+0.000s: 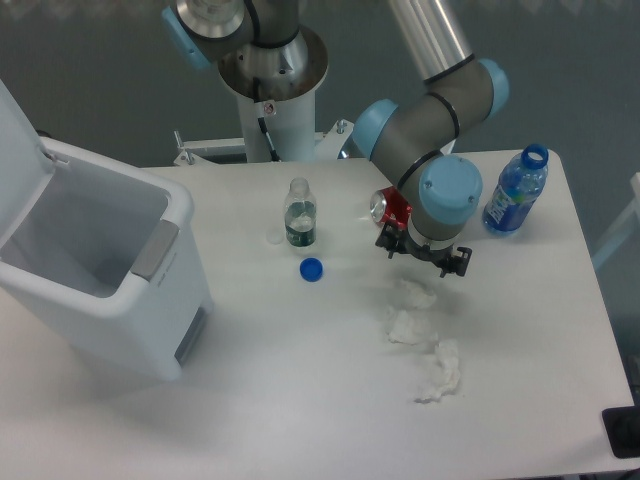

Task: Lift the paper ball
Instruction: 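Lower the gripper down onto the crumpled white tissue paper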

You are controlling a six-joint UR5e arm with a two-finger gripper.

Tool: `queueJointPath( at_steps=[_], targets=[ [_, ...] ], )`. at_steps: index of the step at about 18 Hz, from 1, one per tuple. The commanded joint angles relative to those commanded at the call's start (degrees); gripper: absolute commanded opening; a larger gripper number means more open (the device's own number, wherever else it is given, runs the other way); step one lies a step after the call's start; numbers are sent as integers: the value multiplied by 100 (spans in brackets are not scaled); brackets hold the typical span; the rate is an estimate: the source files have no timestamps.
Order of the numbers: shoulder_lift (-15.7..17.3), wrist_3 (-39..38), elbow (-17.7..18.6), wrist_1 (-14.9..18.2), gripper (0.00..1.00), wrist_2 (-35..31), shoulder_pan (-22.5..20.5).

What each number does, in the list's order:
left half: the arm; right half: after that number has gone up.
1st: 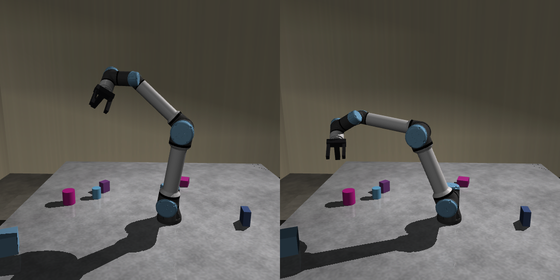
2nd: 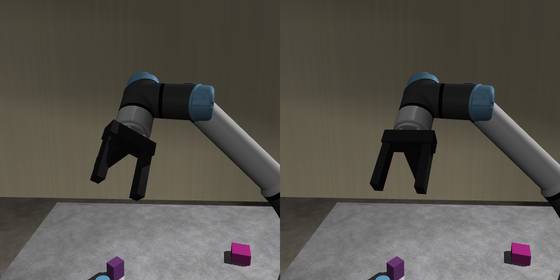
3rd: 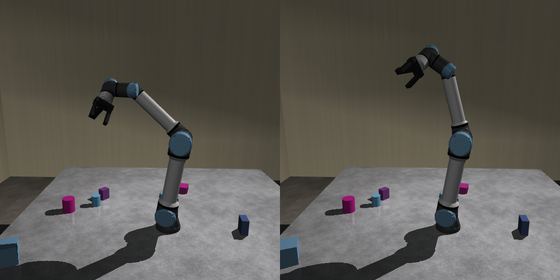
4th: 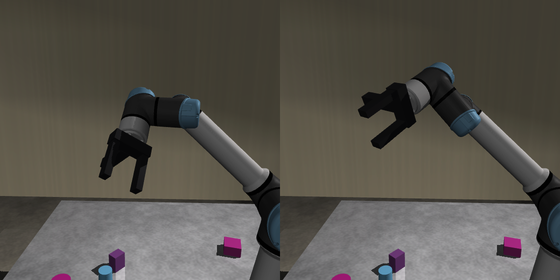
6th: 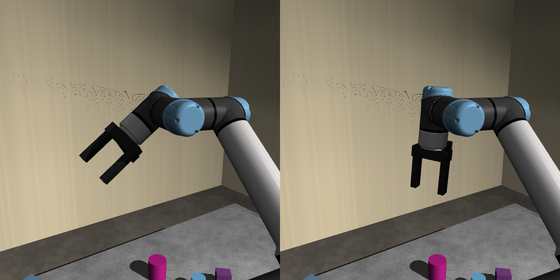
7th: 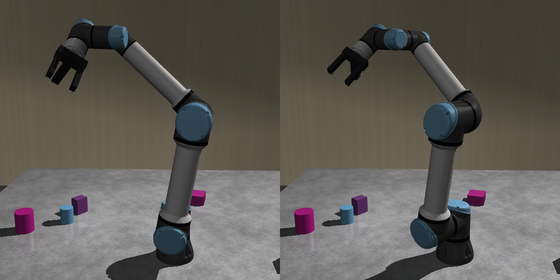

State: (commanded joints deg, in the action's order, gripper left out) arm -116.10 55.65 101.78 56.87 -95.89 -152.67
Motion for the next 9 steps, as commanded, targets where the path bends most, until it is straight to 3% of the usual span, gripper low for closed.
queueJointPath(
  at_steps=[6,9],
  targets=[
    [-185,-599,-150,-132,97,-18,141],
    [-185,-616,-158,-132,81,-18,141]
  ],
)
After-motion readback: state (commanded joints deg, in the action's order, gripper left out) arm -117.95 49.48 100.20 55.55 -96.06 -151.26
